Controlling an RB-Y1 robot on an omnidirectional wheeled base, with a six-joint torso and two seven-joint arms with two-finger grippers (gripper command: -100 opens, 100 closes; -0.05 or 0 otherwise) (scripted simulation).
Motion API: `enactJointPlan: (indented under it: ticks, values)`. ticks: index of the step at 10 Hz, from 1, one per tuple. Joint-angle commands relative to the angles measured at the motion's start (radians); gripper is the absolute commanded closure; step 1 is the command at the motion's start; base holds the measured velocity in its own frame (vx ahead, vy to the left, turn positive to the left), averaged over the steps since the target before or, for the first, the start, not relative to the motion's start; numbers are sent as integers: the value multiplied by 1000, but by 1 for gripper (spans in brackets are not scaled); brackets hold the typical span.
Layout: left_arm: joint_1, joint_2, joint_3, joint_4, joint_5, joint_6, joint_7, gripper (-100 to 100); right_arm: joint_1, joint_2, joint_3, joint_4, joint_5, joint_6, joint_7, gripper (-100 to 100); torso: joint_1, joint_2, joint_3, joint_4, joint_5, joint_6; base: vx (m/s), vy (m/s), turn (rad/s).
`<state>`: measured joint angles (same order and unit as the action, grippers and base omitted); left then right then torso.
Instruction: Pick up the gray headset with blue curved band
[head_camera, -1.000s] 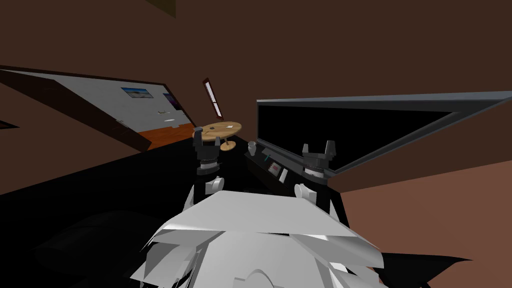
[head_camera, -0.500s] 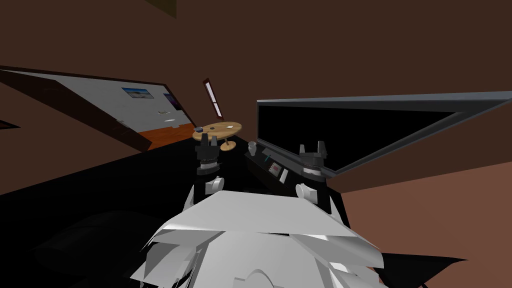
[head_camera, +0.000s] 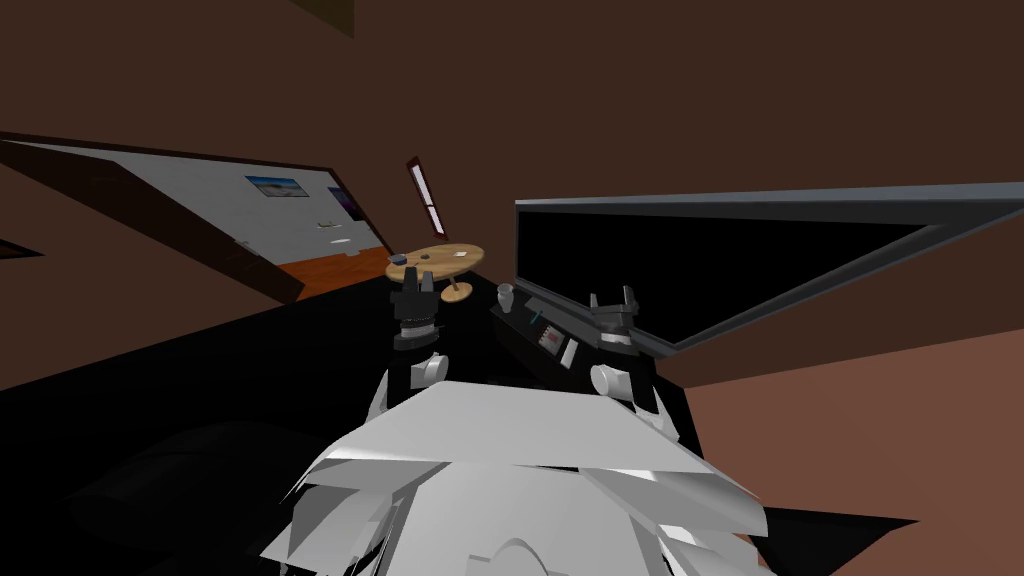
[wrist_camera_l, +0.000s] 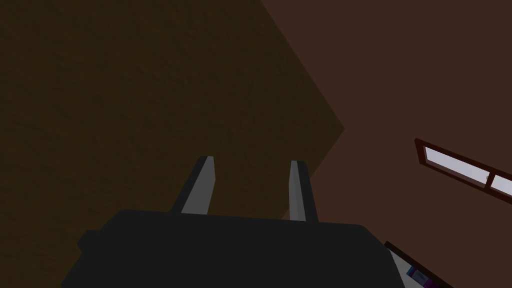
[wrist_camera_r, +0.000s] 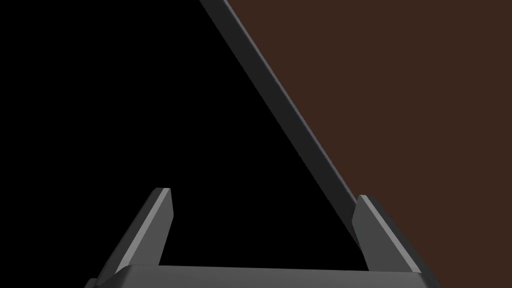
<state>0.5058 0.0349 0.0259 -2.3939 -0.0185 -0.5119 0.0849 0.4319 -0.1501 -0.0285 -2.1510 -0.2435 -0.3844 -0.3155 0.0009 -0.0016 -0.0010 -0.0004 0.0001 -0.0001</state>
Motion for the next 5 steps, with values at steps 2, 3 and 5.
enactJointPlan:
  ticks: [2, 3, 5]
  values:
    - [0, 0, 0, 0, 0, 0, 0, 0, -22, -2, 7, 28, -47, 50, -64, -100, 0, 0, 0, 0, 0, 0, 15, 13, 4]
    - [0, 0, 0, 0, 0, 0, 0, 0, -36, -5, 9, 50, -79, 77, -101, -100, 0, 0, 0, 0, 0, 0, 11, 8, 4]
    - [0, 0, 0, 0, 0, 0, 0, 0, -49, -8, 11, 73, -112, 105, -141, -100, 0, 0, 0, 0, 0, 0, 16, 14, 4]
